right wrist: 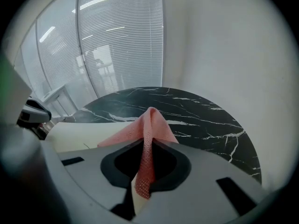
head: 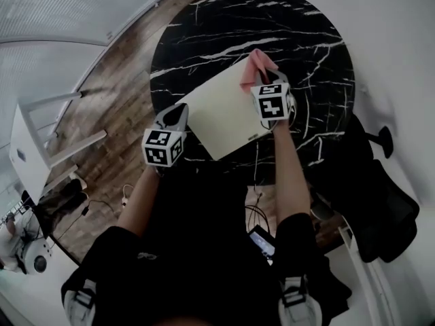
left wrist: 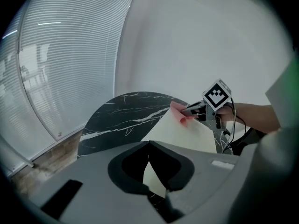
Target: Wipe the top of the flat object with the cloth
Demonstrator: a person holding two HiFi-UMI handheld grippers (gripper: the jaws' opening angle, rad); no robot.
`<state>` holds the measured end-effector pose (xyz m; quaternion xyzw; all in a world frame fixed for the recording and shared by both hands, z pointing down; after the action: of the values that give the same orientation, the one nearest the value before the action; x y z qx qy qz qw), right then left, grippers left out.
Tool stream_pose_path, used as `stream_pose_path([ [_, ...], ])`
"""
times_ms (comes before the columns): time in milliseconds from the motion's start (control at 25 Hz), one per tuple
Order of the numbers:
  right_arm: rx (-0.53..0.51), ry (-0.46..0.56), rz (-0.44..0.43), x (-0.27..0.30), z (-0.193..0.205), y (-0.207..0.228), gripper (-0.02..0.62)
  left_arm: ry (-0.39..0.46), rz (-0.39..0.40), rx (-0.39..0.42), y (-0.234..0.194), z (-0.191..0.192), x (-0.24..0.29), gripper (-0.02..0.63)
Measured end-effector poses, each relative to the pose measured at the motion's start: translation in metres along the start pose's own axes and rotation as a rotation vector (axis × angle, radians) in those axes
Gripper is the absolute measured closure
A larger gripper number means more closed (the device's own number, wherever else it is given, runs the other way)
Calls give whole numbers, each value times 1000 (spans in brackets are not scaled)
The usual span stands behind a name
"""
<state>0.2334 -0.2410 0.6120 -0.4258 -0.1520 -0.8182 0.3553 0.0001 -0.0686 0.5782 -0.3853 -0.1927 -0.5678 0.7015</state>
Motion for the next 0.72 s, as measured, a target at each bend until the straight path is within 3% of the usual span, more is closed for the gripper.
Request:
stream_pose_path([
  [240, -5, -5, 12, 3, 1, -3, 574, -12, -27, -6, -23, 6, -1, 606],
  [720, -37, -47, -20, 6, -6, -34, 574, -16, 5, -30, -33, 19, -2, 606],
])
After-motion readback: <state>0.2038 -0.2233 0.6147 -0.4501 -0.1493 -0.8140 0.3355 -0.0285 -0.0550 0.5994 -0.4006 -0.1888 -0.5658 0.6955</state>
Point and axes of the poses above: the fingertips, and each gripper's own axes: x forward along the fingers, y to its right, z out of its underside, the point moved 7 cm from there along -x, backward along the fingers, and after that the axes turned 6 degrees about -x, right-handed, at the moved point
